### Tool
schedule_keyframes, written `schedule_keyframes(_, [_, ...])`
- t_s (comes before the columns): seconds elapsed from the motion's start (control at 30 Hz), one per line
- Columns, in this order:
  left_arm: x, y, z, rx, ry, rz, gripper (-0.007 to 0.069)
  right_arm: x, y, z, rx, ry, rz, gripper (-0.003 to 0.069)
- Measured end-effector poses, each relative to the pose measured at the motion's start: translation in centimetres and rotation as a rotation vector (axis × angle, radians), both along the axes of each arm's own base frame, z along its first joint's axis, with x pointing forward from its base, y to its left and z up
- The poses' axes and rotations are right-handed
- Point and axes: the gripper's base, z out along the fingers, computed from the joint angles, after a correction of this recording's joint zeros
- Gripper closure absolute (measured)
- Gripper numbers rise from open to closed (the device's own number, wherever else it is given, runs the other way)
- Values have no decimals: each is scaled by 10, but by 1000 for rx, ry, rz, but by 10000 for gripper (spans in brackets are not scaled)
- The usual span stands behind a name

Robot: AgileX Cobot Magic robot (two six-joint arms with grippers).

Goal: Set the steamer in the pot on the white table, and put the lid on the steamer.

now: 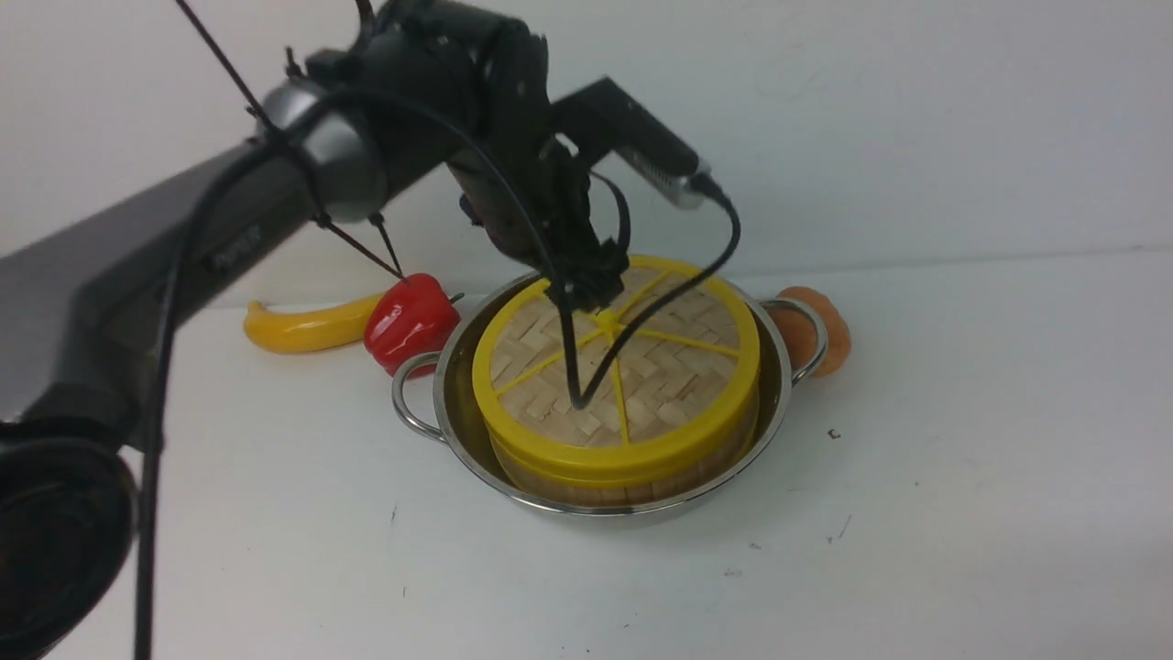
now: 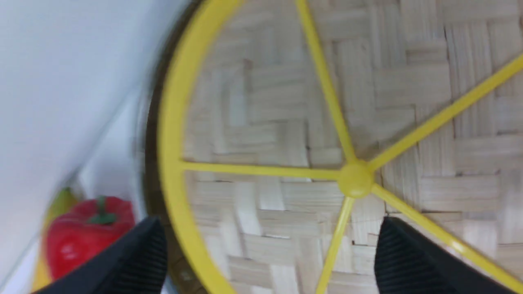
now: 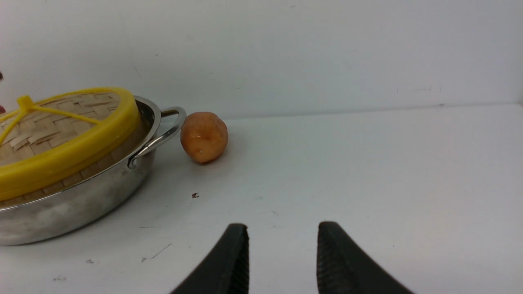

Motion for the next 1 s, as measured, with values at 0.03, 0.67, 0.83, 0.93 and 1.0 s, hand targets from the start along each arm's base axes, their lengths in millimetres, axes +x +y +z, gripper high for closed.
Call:
schedule_keyframes(0.03, [-7, 2, 25, -40, -46, 6, -12, 0, 0, 0, 0, 0, 0, 409])
schedule_keyframes(0.67, [-82, 23, 171, -399, -344, -44, 351, 0, 0, 0, 0, 0, 0, 409])
schedule_keyframes(0.83, [-80, 22, 167, -388, -339, -49, 431, 0, 0, 0, 0, 0, 0, 409])
schedule_keyframes(0.93, [-80, 29, 166, -396, -295, 4, 458, 0, 0, 0, 0, 0, 0, 409])
schedule_keyframes(1.0, [-85, 42, 167, -408, -236, 93, 466, 0, 0, 0, 0, 0, 0, 409])
